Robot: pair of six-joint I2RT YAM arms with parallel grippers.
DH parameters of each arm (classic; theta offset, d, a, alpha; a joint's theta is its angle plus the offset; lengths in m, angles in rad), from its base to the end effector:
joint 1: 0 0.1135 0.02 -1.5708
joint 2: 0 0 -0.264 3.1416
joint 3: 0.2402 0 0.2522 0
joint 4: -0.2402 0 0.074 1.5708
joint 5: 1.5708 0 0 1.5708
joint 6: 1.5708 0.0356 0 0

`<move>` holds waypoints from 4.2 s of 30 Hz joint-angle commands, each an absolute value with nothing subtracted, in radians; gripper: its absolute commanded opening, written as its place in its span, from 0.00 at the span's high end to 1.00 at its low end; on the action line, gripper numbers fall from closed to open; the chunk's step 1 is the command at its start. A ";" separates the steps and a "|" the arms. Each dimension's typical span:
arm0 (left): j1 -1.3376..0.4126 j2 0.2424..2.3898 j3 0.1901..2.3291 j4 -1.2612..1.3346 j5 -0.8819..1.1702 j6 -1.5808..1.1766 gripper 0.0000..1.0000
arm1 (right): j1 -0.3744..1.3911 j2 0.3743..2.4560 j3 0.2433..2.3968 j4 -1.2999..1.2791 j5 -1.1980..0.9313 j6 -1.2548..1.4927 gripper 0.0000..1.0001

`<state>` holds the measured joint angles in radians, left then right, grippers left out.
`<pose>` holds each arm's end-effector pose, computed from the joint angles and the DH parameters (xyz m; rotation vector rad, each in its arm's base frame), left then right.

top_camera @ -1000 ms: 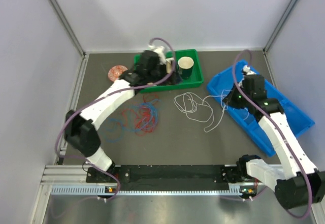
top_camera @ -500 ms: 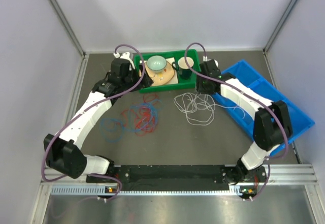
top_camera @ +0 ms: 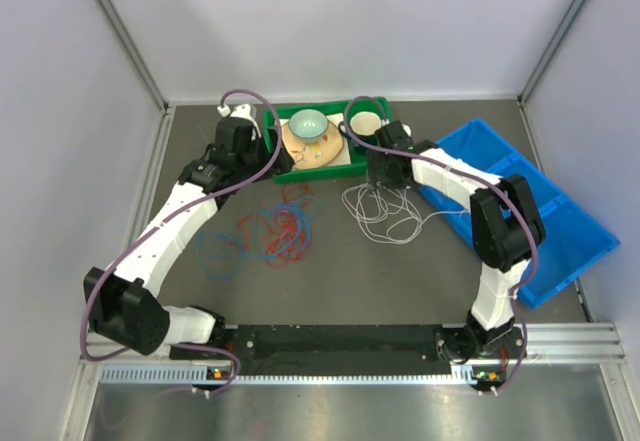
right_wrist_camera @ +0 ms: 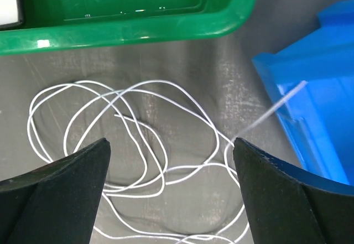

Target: Untangle the cables

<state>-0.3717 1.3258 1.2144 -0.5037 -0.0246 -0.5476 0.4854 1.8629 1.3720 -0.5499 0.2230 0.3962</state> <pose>0.2757 -0.1065 0.3388 -0.2099 2.2188 -0.4875 0.3533 0.1775 0.2099 -0.0366 2.5709 0.0373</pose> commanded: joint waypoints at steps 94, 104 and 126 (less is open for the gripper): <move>-0.362 1.256 1.154 -0.468 -0.005 -0.546 0.17 | 0.394 1.083 0.797 -0.523 0.226 0.661 0.04; -0.362 1.244 1.141 -0.468 0.028 -0.546 0.17 | 0.376 1.224 0.727 -0.384 0.248 0.716 0.03; -0.364 1.243 1.161 -0.482 0.009 -0.532 0.17 | 0.345 1.197 0.817 -0.302 0.225 0.712 1.00</move>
